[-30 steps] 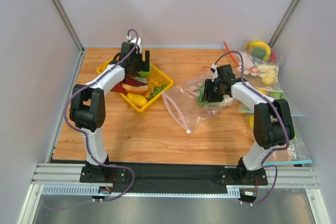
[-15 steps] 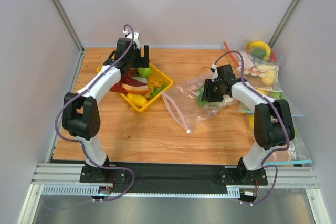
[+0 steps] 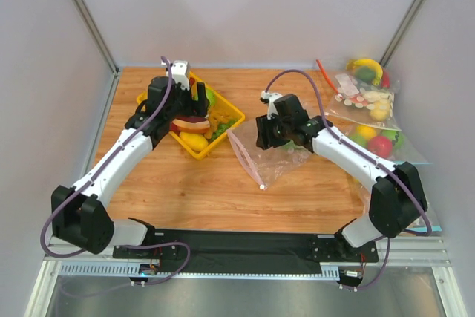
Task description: Open the zip-top bag and remove the fake food
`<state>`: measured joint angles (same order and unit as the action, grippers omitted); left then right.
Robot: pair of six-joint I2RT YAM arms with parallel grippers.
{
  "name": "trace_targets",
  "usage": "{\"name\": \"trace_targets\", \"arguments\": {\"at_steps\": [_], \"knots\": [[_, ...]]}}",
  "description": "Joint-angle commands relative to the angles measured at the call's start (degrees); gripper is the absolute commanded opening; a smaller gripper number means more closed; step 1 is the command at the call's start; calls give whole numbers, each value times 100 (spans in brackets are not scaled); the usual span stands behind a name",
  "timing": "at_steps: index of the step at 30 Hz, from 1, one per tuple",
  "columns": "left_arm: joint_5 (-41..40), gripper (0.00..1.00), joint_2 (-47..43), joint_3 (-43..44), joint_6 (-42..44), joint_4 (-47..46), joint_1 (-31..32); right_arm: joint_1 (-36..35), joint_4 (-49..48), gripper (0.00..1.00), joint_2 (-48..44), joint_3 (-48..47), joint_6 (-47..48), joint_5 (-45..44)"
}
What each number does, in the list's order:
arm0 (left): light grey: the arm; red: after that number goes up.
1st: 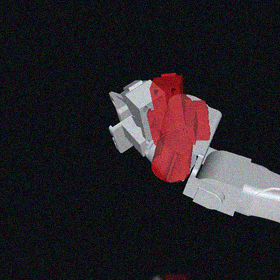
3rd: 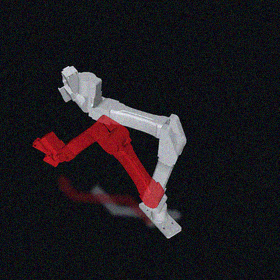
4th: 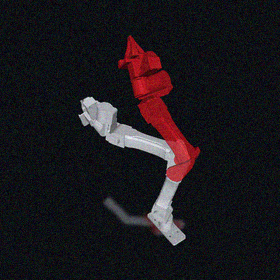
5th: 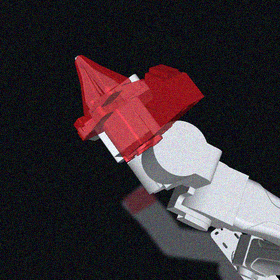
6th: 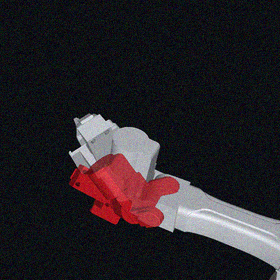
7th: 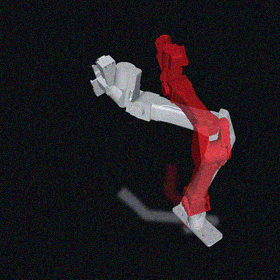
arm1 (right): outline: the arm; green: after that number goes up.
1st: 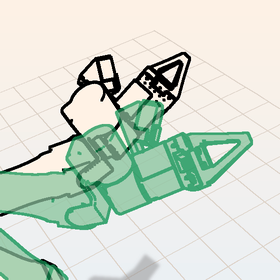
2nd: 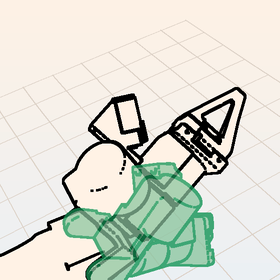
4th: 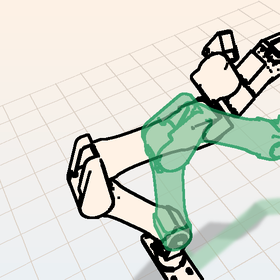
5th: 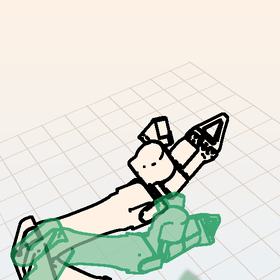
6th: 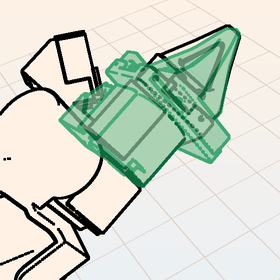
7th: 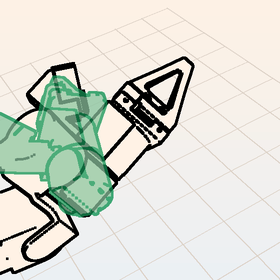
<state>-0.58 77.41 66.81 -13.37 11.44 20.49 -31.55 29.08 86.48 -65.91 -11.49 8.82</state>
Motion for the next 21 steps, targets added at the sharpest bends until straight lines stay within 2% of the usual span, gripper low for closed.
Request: {"name": "trace_targets", "arguments": {"at_steps": [1, 11, 21], "knots": [[-48, 99, -375, -377, -149, 165, -19, -543, 159, 53, 62, -369, 156, -511], [199, 99, -1175, -1003, -360, 358, -10, -1818, 466, 53, 905, -730, 50, -2173], [225, 99, -1500, -1108, -377, 473, -19, -2171, 625, 52, 1705, -993, -143, -3622]]}}
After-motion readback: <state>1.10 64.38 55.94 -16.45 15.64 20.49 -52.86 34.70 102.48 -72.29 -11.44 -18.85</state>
